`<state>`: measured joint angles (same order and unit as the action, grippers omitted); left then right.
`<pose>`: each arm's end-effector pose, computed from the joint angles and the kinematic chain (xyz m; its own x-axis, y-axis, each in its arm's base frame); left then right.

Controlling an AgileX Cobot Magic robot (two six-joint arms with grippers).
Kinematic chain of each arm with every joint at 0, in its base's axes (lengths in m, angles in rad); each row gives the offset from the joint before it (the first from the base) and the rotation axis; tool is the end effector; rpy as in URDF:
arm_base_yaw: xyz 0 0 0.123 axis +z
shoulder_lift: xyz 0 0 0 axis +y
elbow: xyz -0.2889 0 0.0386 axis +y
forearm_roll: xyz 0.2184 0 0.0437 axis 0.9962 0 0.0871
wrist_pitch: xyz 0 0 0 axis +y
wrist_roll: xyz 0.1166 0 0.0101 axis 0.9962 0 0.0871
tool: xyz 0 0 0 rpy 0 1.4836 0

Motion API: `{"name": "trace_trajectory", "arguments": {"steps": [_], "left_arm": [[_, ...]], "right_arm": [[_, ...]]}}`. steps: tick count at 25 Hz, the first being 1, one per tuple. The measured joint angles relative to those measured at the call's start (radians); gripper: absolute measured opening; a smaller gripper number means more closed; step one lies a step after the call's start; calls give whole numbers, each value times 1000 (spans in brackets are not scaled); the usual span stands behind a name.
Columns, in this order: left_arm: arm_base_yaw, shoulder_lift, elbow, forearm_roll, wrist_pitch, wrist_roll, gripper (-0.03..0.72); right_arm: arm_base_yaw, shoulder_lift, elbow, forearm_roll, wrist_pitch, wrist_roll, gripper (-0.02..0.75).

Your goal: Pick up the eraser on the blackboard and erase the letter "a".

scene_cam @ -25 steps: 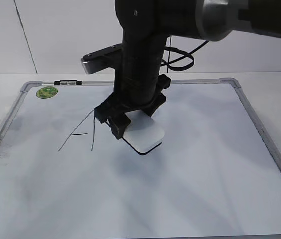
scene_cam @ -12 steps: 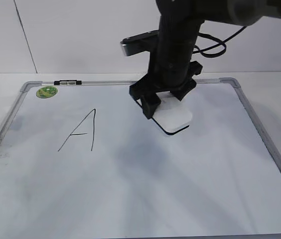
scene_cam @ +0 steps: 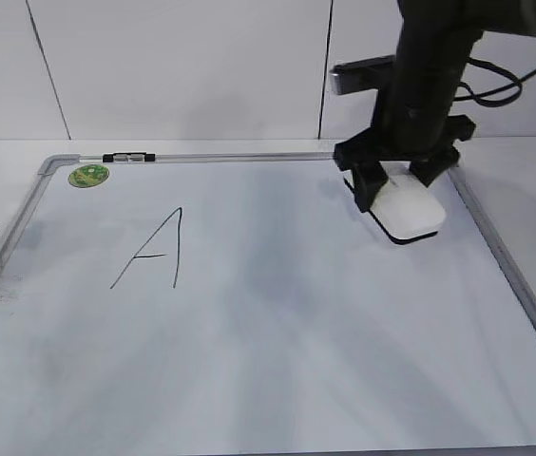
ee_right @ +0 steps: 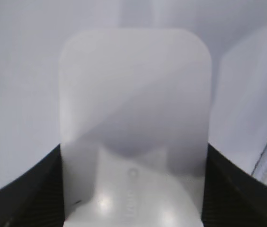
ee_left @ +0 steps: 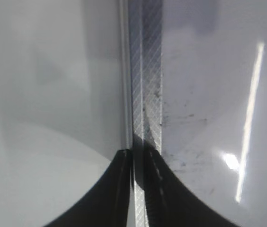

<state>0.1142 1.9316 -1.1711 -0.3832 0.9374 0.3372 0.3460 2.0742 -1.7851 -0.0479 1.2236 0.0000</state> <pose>0.3279 0.0021 0.1492 -0.9995 -0.0160 -0.0274 -0.0070 0.9539 -0.3001 0.3892 0.1347 0.2214 -0.9252 -0.3509 -0.1444 -0.3478 0.9364 -0.0469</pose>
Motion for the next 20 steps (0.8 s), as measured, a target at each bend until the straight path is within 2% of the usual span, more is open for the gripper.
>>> {"name": "trace_trajectory", "arguments": {"steps": [10,16,20], "left_arm": [[0,0,0,0,0,0,77],[0,0,0,0,0,0,77],[0,0,0,0,0,0,77]], "right_arm": [[-144,-118,292,0,-133,18,536],[-190,-133,427,36,-235,20,536],[-200,-137,459,48,-294,20,536]]}}
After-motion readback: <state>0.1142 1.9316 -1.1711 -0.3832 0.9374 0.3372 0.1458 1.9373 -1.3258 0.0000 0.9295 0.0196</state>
